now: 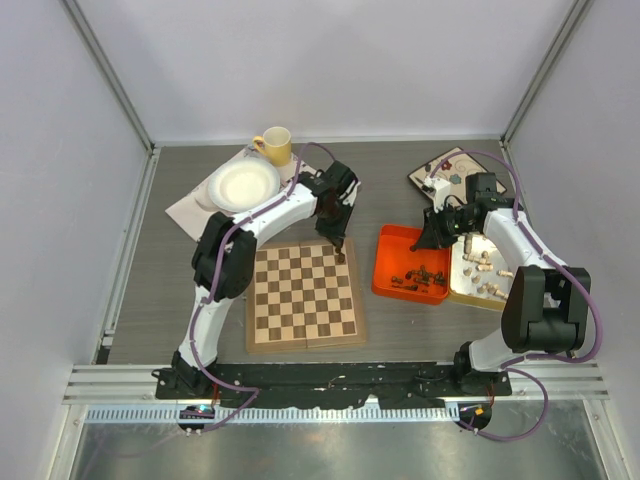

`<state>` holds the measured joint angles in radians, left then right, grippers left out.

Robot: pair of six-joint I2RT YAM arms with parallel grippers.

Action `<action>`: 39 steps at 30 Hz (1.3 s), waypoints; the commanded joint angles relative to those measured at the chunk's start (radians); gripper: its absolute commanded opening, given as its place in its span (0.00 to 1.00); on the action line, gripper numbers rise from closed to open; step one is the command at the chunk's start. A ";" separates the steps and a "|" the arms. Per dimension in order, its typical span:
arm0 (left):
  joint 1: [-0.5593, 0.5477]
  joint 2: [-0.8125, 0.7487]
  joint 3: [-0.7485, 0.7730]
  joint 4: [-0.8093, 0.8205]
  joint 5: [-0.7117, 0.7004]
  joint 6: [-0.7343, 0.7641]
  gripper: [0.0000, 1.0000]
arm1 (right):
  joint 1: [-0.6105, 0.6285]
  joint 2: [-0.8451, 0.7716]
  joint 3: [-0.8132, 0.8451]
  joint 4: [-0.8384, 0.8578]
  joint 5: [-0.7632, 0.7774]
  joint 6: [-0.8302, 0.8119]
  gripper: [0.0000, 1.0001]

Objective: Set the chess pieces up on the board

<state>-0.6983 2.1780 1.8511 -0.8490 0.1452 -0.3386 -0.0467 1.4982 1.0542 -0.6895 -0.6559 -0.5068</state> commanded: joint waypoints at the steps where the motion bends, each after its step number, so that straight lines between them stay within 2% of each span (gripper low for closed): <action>1: -0.007 0.009 0.054 -0.015 -0.009 0.012 0.05 | 0.005 -0.010 0.004 0.004 -0.005 -0.018 0.01; 13: -0.007 0.017 0.065 -0.012 -0.021 0.010 0.05 | 0.005 -0.009 0.006 -0.004 -0.005 -0.025 0.01; 25: -0.007 0.020 0.063 -0.018 -0.016 0.010 0.11 | 0.005 -0.006 0.007 -0.007 -0.007 -0.027 0.01; 29: -0.009 0.023 0.063 -0.021 -0.012 0.009 0.14 | 0.007 -0.006 0.007 -0.007 -0.008 -0.029 0.01; 36: -0.009 0.020 0.065 -0.019 -0.015 0.003 0.29 | 0.005 -0.004 0.009 -0.008 -0.008 -0.027 0.01; 39: -0.007 0.022 0.069 -0.016 -0.015 0.003 0.32 | 0.005 -0.004 0.009 -0.008 -0.008 -0.029 0.01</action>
<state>-0.7029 2.1967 1.8812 -0.8581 0.1314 -0.3363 -0.0467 1.4982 1.0542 -0.6971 -0.6556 -0.5213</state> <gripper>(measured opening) 0.308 0.150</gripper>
